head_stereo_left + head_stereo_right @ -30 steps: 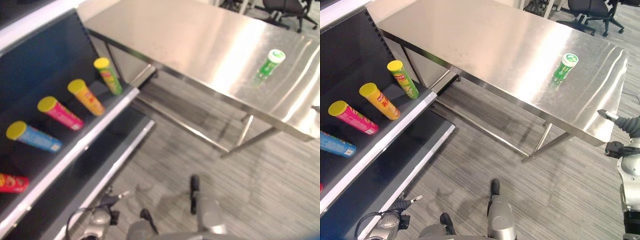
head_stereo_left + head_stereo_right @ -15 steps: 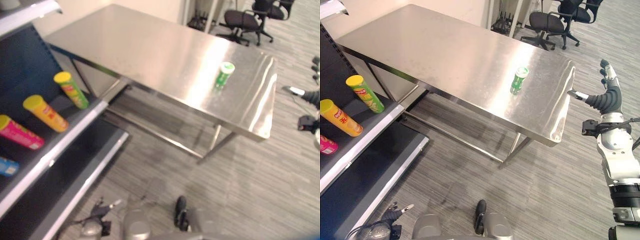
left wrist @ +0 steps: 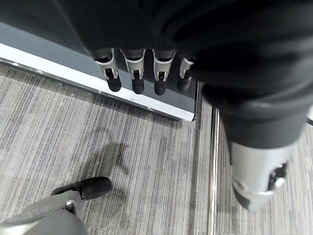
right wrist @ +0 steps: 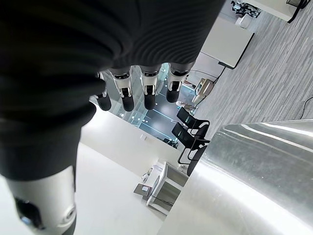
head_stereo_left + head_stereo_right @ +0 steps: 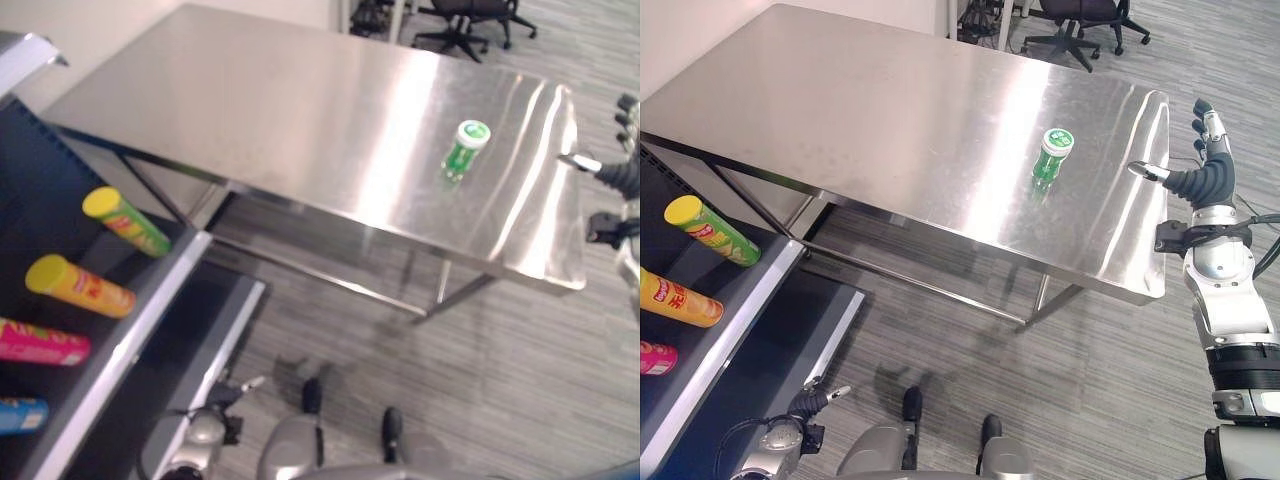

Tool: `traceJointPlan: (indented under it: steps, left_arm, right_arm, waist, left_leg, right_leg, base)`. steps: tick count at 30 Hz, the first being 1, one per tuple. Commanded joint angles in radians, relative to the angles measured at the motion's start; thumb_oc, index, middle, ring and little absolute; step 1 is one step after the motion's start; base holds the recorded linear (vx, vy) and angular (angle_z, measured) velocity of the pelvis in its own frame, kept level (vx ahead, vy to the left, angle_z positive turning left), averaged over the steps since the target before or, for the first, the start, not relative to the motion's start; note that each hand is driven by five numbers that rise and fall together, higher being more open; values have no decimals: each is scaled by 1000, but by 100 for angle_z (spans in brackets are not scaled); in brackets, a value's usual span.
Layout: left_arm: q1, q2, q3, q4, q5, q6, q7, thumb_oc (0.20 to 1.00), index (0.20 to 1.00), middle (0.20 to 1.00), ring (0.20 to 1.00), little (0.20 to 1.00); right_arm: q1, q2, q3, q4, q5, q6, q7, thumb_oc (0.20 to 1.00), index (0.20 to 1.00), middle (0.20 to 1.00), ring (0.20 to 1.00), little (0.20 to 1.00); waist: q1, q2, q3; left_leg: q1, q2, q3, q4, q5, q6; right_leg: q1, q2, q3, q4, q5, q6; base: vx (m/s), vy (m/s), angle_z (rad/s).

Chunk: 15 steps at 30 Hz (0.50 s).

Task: Put the goods on the table back onto the shelves and tidy them up.

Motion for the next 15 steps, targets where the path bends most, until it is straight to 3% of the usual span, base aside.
traceJointPlan:
  steps: [1,3,7,15]
  left_arm:
    - [20,44,83,-95,-19,-12,1,1000,1000,1000,1000,1000]
    - [7,33,57,-101,-12,-7,-6,1000,1000,1000,1000,1000]
    - [-11,39,40,-80,13,-8,-2,1000,1000,1000,1000,1000]
    - [-2,47,62,-19,11,-3,6,1000,1000,1000,1000,1000]
  right_arm:
    - [265,148,-190,-37,-95,-24,-52,1000,1000,1000,1000,1000]
    - [265,142,-205,-59,-119,-19,-58,1000,1000,1000,1000,1000]
    - [254,131,-221,-75,-114,-30,-63,1000,1000,1000,1000,1000]
    - [166,89,-167,-85,-116,-35,-56,1000,1000,1000,1000,1000]
  waist:
    - [4,-84,-4]
    - [-22,-55,-35]
    - [-36,-48,-61]
    - [-25,-51,-67]
  left_leg:
    - [-80,151,-3,272,-212,-144]
    - [-24,158,4,157,-189,-134]
    - [1,153,19,118,-177,-133]
    - [12,110,18,121,-208,-108]
  right_leg:
    - [-4,-34,-47,-5,-69,60]
    - [-7,-23,-52,2,-70,67]
    - [-11,-32,-54,-1,-62,74]
    - [-30,-72,-31,16,-29,104]
  base:
    - [-7,31,5]
    - [6,102,8]
    - [27,88,-4]
    - [60,118,-9]
